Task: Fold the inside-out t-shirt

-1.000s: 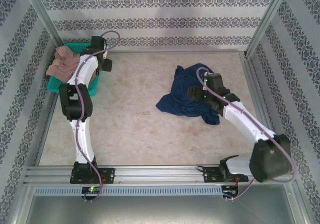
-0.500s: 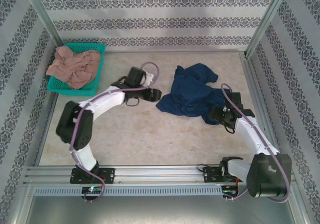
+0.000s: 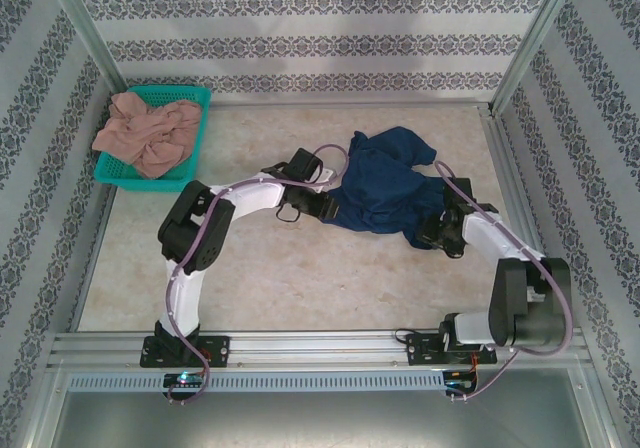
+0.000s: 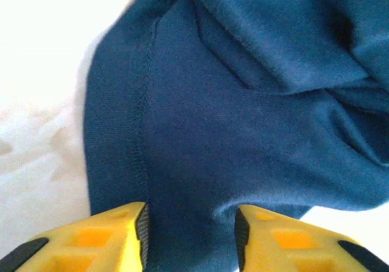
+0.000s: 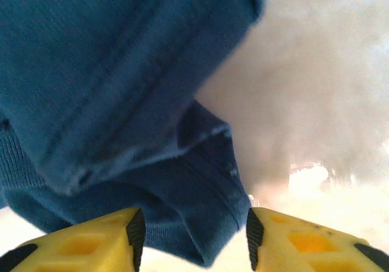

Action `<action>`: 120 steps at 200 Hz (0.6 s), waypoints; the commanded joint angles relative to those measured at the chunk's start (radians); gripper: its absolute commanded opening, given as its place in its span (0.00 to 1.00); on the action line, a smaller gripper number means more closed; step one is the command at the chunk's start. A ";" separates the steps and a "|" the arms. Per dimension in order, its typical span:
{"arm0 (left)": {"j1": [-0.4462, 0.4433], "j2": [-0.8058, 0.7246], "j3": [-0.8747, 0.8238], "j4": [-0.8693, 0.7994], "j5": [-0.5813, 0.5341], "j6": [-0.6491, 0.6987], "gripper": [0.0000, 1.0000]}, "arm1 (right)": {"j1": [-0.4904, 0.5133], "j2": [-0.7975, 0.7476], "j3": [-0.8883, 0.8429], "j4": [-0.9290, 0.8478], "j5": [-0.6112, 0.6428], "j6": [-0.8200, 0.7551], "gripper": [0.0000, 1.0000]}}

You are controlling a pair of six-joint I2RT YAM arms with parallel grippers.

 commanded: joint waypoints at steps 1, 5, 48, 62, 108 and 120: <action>-0.015 0.030 0.010 -0.003 0.022 0.003 0.31 | 0.002 0.044 0.029 0.036 -0.031 0.008 0.41; -0.015 0.032 0.006 0.000 0.022 0.000 0.28 | 0.002 0.049 0.026 0.043 -0.037 0.010 0.39; -0.005 -0.019 -0.058 0.072 0.011 -0.033 0.02 | -0.001 0.034 0.031 0.077 -0.044 -0.009 0.08; 0.014 -0.094 -0.106 0.127 -0.012 -0.073 0.00 | -0.001 -0.042 0.030 0.096 -0.060 -0.028 0.00; 0.060 -0.332 -0.219 0.199 -0.141 -0.119 0.00 | 0.022 -0.222 0.076 0.005 -0.056 -0.002 0.00; 0.060 -0.346 -0.227 0.182 -0.173 -0.109 0.00 | 0.042 -0.203 0.068 -0.046 -0.018 0.004 0.10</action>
